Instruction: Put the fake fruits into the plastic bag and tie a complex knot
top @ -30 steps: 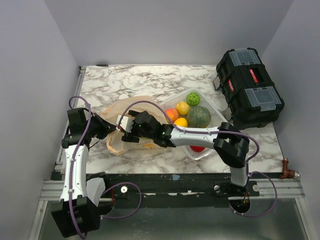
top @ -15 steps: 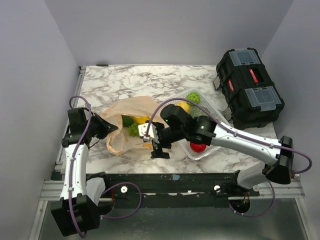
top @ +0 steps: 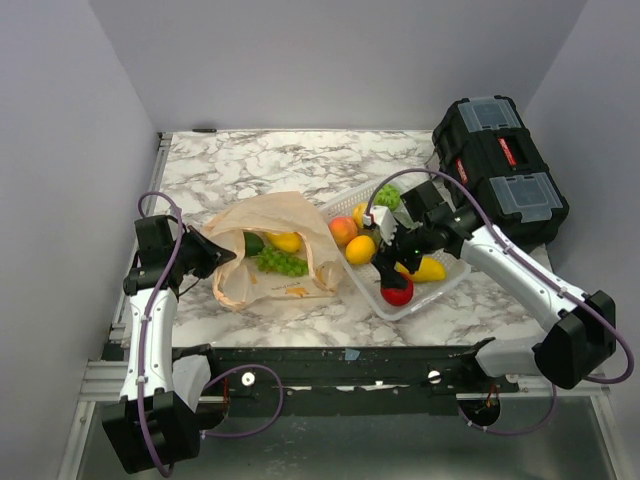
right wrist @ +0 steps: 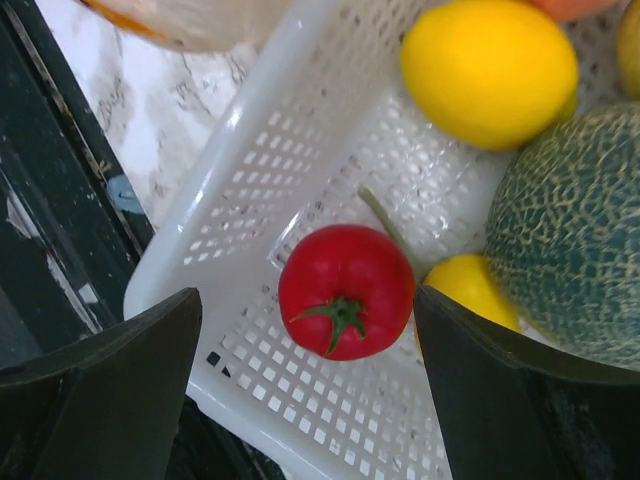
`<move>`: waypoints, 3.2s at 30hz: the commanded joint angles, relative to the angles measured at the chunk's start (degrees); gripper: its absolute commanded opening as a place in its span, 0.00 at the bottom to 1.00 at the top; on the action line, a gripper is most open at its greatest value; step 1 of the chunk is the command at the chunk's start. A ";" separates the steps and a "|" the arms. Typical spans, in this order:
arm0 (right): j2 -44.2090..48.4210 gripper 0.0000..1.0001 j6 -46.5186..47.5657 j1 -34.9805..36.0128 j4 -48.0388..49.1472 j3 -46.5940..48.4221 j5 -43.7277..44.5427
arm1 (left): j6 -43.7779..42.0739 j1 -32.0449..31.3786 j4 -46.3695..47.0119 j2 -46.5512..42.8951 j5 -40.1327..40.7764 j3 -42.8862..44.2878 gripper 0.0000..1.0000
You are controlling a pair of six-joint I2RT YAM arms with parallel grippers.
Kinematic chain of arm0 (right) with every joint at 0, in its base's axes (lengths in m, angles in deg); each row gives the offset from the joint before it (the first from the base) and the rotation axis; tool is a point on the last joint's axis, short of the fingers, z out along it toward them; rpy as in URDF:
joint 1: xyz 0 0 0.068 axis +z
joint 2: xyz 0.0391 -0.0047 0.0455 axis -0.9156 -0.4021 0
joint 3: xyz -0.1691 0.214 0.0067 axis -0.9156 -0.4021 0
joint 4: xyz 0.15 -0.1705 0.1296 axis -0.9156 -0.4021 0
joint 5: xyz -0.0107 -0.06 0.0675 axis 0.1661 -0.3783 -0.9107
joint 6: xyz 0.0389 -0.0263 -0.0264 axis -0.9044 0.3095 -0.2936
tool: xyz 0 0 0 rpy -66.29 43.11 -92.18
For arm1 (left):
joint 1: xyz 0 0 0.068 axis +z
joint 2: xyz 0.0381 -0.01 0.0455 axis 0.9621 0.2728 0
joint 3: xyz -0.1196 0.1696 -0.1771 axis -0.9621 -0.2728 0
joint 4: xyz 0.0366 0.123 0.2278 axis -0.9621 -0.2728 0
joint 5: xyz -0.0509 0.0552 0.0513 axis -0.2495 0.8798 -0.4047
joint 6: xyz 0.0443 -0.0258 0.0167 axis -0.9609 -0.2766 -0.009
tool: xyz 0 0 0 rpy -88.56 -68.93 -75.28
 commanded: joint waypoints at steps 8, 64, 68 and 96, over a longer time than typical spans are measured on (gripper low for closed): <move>-2.64 0.94 -0.11 -2.51 5.12 -10.88 8.57 | 0.54 0.15 0.95 -1.21 -1.30 -0.34 0.00; -34.54 0.63 6.89 25.56 40.92 15.08 43.78 | 0.08 0.18 0.00 -1.75 -1.74 0.32 0.00; -34.57 0.91 7.93 24.95 40.10 15.18 44.34 | 0.23 0.13 0.12 -1.12 -1.74 0.57 0.00; -5.38 0.72 -1.27 24.65 12.34 6.96 3.09 | -0.36 0.18 -0.57 0.30 -1.84 2.35 0.00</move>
